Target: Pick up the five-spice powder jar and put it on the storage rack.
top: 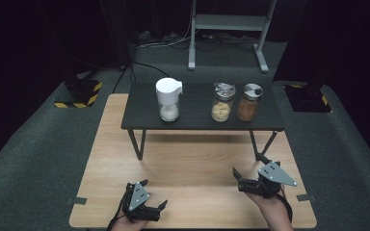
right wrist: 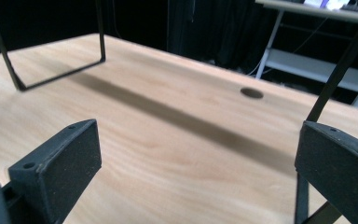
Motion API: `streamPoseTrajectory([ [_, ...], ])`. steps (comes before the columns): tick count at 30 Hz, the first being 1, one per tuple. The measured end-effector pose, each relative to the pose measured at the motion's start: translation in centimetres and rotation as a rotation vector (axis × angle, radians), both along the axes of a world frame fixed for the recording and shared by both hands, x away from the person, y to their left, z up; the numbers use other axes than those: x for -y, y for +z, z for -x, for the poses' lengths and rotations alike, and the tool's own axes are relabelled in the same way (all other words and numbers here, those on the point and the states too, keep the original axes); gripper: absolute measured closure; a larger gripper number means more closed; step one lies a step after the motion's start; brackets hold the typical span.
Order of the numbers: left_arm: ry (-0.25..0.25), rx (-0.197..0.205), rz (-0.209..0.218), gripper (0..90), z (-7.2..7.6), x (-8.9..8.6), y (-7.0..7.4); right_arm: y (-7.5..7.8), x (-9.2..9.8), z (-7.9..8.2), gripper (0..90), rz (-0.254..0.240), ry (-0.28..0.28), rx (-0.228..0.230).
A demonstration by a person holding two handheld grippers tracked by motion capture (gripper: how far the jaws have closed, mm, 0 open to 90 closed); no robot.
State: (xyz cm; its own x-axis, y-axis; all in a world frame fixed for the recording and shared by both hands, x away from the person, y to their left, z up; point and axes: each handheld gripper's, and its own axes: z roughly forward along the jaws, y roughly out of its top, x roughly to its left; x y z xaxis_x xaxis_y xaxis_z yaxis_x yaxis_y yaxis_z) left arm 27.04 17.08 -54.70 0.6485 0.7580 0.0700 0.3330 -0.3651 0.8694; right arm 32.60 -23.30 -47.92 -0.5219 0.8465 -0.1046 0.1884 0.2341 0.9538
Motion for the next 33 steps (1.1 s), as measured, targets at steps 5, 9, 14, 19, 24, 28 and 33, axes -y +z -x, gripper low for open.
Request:
streamPoseTrajectory([
  [5, 0.000, 0.000, 0.000, 1.0, 0.0, 0.0, 0.0, -1.8, -0.2, 0.4, 0.0, 0.016, 0.006, -0.032],
  [9, 0.000, -0.001, 0.000, 1.0, 0.0, 0.0, 0.0, -3.1, -0.4, 0.8, 0.0, 0.034, 0.009, -0.054],
  [14, 0.000, -0.001, -0.002, 1.0, 0.0, 0.1, 0.0, -4.3, -0.3, 1.1, 0.0, 0.049, 0.008, -0.079],
  [19, 0.000, -0.002, -0.004, 1.0, 0.0, 0.1, 0.0, -5.2, -0.3, 1.3, 0.0, 0.081, 0.009, -0.095],
  [24, 0.001, 0.001, -0.004, 1.0, 0.0, 0.1, 0.0, -6.2, -0.3, 1.5, 0.0, 0.117, 0.011, -0.119],
  [28, 0.000, 0.001, -0.008, 1.0, 0.0, 0.1, 0.0, -6.5, -0.3, 1.6, 0.0, 0.125, 0.010, -0.117],
  [33, 0.001, 0.001, -0.011, 1.0, 0.0, 0.1, 0.0, -6.5, 0.0, 1.8, 0.0, 0.114, -0.001, -0.111],
])
